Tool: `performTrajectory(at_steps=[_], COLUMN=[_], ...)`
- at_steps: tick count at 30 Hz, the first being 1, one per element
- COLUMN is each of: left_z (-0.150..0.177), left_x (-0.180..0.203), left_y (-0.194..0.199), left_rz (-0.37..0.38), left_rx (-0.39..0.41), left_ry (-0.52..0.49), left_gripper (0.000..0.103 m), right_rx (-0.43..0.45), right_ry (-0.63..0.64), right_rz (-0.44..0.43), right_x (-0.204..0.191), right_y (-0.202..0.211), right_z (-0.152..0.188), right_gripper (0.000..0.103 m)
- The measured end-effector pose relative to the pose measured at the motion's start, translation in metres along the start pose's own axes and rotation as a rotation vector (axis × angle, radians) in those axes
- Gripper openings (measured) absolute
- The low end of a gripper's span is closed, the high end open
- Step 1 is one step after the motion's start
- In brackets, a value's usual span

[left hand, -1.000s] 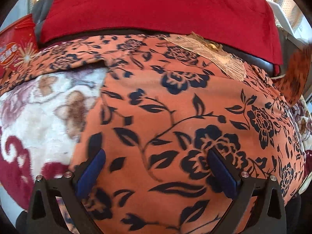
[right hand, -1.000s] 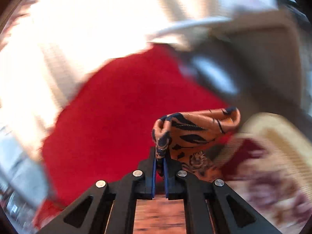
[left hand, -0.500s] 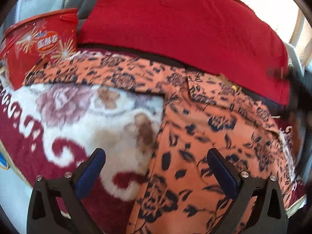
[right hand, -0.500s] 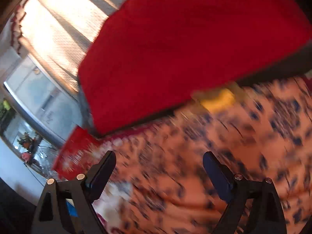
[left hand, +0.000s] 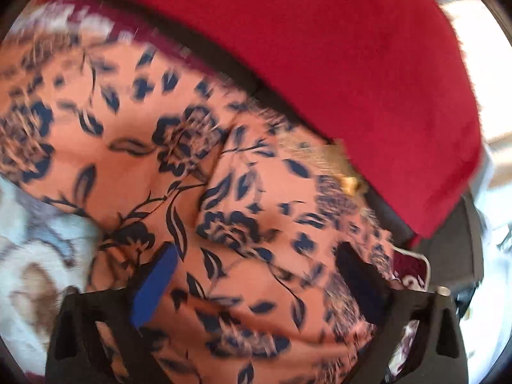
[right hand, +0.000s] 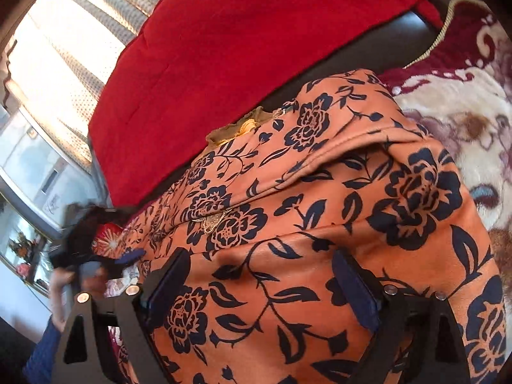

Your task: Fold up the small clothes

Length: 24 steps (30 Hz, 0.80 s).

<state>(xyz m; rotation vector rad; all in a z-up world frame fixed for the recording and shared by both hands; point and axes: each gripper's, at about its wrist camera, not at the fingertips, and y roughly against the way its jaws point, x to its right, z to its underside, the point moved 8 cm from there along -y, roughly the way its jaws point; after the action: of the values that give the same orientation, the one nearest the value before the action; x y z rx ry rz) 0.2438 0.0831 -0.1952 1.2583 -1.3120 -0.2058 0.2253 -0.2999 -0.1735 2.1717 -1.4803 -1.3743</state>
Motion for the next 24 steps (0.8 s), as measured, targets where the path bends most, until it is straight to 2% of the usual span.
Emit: performTrajectory(at_steps=[1, 2, 3, 5, 6, 7, 8, 9, 10, 11, 12, 13, 14, 17, 19, 20, 21, 23, 24], left_z=[0.001, 0.002, 0.002, 0.001, -0.001, 0.001, 0.006, 0.013, 0.018, 0.025, 0.029, 0.037, 0.042, 0.042, 0.043, 0.044, 0.044, 0.038, 0.034], left_x=[-0.005, -0.008, -0.012, -0.010, -0.003, 0.007, 0.011, 0.011, 0.009, -0.001, -0.007, -0.016, -0.023, -0.019, -0.016, -0.015, -0.013, -0.011, -0.011], left_y=[-0.013, -0.019, -0.024, -0.010, 0.005, 0.032, 0.046, 0.048, 0.046, 0.033, 0.023, 0.005, -0.007, -0.007, -0.006, -0.007, -0.006, -0.004, 0.001], left_rz=[-0.023, -0.042, -0.084, -0.062, -0.056, -0.064, -0.090, -0.109, -0.120, -0.173, -0.193, -0.207, -0.205, -0.217, -0.220, -0.219, -0.215, -0.206, -0.196], left_rx=[-0.032, -0.048, -0.057, -0.004, 0.058, 0.167, 0.221, 0.228, 0.216, 0.185, 0.153, 0.092, 0.069, 0.103, 0.102, 0.099, 0.093, 0.067, 0.053], left_ry=[0.026, 0.027, 0.020, 0.032, 0.000, -0.076, -0.117, -0.146, -0.157, -0.166, -0.169, -0.162, -0.149, -0.190, -0.195, -0.200, -0.206, -0.210, -0.209], left_gripper=[0.059, 0.039, 0.004, 0.004, 0.004, 0.005, 0.005, 0.005, 0.005, 0.005, 0.005, 0.006, 0.006, 0.007, 0.008, 0.008, 0.008, 0.012, 0.026], right_rx=[0.003, 0.004, 0.002, -0.007, -0.003, 0.010, 0.029, 0.047, 0.069, 0.094, 0.105, 0.106, 0.107, 0.077, 0.060, 0.002, -0.064, -0.013, -0.007], right_ry=[0.003, 0.009, 0.014, 0.019, 0.023, 0.029, 0.033, 0.034, 0.031, 0.022, 0.012, -0.002, -0.035, -0.153, -0.220, -0.307, -0.393, -0.423, -0.387], right_rz=[-0.006, -0.007, -0.010, -0.010, -0.010, -0.012, -0.019, -0.025, -0.036, -0.053, -0.062, -0.068, -0.083, -0.107, -0.067, -0.024, -0.018, -0.032, -0.011], right_x=[0.001, 0.001, 0.002, 0.002, 0.002, 0.001, -0.002, -0.004, -0.006, -0.009, -0.009, -0.009, -0.005, 0.020, 0.048, 0.078, 0.099, 0.105, 0.093], right_y=[0.001, 0.001, 0.002, 0.004, 0.009, 0.015, 0.020, 0.024, 0.030, 0.033, 0.034, 0.031, 0.024, -0.004, -0.028, -0.051, -0.069, -0.064, -0.057], right_z=[0.000, 0.000, -0.001, -0.003, -0.006, -0.011, -0.019, -0.026, -0.036, -0.053, -0.065, -0.077, -0.094, -0.133, -0.149, -0.152, -0.146, -0.155, -0.158], right_gripper=[0.092, 0.092, 0.092, 0.092, 0.092, 0.092, 0.092, 0.092, 0.092, 0.092, 0.092, 0.092, 0.092, 0.092, 0.092, 0.092, 0.091, 0.091, 0.092])
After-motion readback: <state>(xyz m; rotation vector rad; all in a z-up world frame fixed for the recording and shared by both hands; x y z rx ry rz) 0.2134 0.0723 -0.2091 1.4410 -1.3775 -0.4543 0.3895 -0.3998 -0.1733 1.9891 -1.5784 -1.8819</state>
